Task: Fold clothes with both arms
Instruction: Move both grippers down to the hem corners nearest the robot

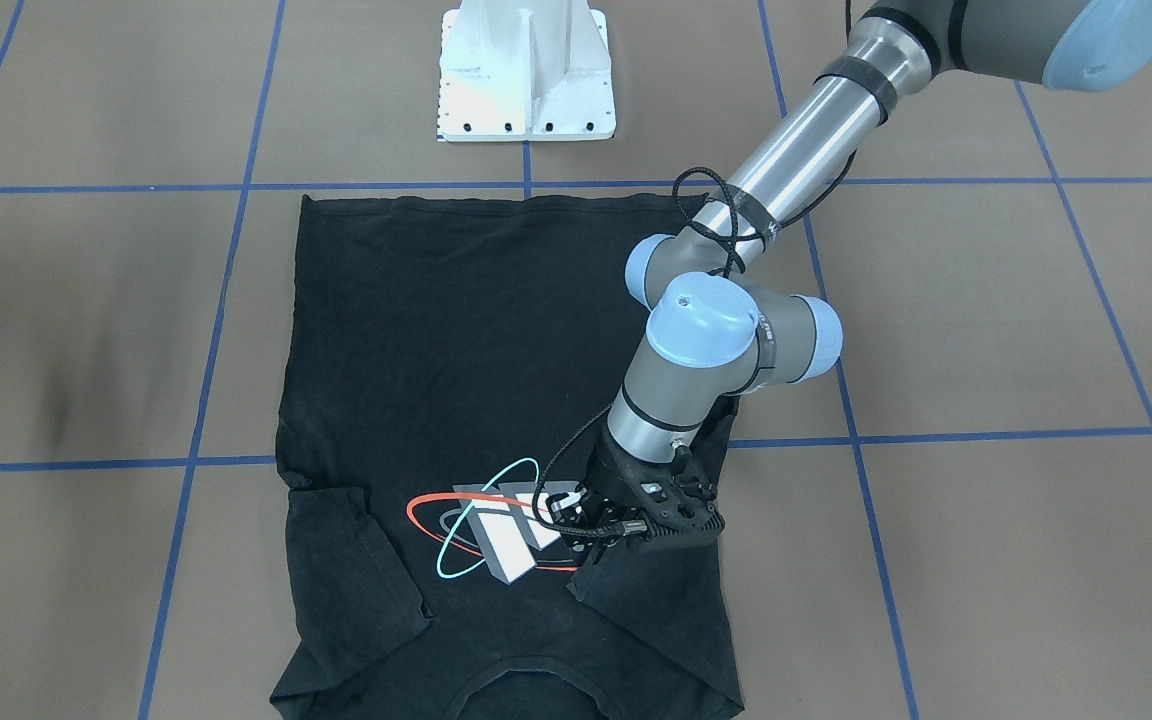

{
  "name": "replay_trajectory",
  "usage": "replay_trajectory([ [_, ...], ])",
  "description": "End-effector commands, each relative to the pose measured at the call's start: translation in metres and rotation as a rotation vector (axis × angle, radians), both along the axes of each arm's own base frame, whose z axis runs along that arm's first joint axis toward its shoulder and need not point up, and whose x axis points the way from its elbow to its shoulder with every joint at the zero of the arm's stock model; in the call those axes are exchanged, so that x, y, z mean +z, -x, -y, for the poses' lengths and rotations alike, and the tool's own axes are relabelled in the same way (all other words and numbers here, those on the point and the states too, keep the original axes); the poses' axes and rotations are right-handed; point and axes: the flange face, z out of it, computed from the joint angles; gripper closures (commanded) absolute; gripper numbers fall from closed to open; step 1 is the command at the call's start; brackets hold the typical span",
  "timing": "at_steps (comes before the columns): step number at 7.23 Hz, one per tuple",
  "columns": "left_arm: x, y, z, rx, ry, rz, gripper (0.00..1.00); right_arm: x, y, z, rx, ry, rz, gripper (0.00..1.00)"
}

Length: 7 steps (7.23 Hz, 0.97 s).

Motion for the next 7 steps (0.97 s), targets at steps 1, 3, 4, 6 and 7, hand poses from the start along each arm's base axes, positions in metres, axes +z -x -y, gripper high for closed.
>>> replay_trajectory([
  [1,-0.021,0.008,-0.007,0.041,-0.075,-0.006,0.00,-0.008,0.009,0.000,0.028,0.029,0.013,0.00],
  [3,-0.009,0.025,-0.031,0.166,-0.131,0.008,0.00,-0.043,0.029,-0.008,0.104,0.088,0.060,0.00],
  [4,0.009,0.042,-0.050,0.176,-0.134,0.010,0.00,-0.054,0.035,-0.026,0.139,0.119,0.086,0.00],
  [6,0.037,0.086,-0.098,0.222,-0.129,-0.009,0.00,-0.071,0.069,-0.112,0.190,0.188,0.117,0.00],
  [7,0.066,0.112,-0.128,0.229,-0.131,-0.009,0.00,-0.075,0.081,-0.160,0.203,0.189,0.108,0.00],
])
